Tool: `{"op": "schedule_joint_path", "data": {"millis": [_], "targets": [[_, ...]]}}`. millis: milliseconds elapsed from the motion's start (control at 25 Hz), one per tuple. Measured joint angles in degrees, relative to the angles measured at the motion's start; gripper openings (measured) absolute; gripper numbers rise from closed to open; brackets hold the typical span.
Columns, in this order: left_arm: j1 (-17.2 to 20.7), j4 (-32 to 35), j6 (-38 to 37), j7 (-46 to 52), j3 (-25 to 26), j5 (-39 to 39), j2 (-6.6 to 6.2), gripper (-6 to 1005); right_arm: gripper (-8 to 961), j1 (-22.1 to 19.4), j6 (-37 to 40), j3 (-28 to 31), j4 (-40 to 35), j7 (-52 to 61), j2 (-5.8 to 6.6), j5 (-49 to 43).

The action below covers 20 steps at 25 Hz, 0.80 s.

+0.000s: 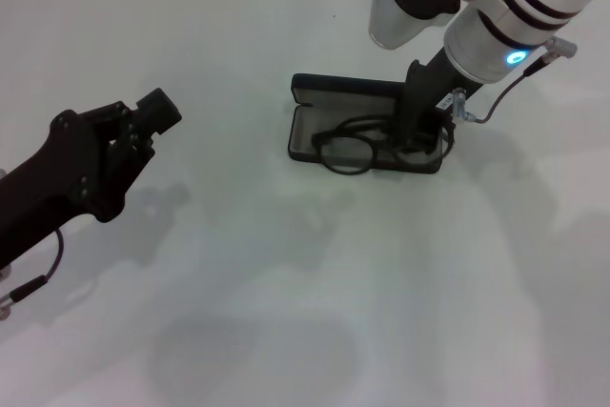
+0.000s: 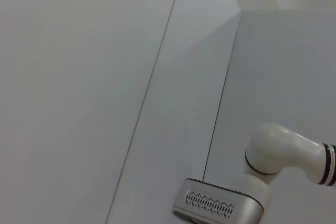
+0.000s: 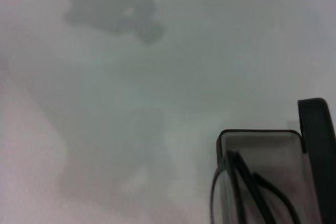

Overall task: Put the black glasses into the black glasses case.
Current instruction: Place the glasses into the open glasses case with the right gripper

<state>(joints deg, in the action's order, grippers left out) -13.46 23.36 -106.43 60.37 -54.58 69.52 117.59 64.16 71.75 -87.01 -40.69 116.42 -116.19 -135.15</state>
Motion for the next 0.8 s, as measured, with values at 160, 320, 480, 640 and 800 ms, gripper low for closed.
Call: {"op": "schedule_joint_path", "data": {"millis": [160,320,480,640,800], "targets": [[0.0,0.0,0.1,0.0,0.0,0.0,0.0,46,149,0.0,-0.3,0.0,0.0,-0.1,0.0,0.0],[-0.1,0.0,0.1,0.0,0.0,0.0,0.0,46,164,-0.2,-0.5,0.0,0.0,-0.1,0.0,-0.1],[-0.3,0.0,0.2,0.0,0.0,0.0,0.0,46,165,-0.4,-0.6,0.0,-0.1,-0.1,0.0,-0.1],[-0.6,0.0,0.3,0.0,0.0,0.0,0.0,47,165,-0.4,-0.5,0.0,-0.1,-0.1,0.0,-0.1],[-0.8,0.0,0.4,0.0,0.0,0.0,0.1,47,165,-0.5,-0.3,0.0,-0.1,0.1,0.0,0.0]]}}
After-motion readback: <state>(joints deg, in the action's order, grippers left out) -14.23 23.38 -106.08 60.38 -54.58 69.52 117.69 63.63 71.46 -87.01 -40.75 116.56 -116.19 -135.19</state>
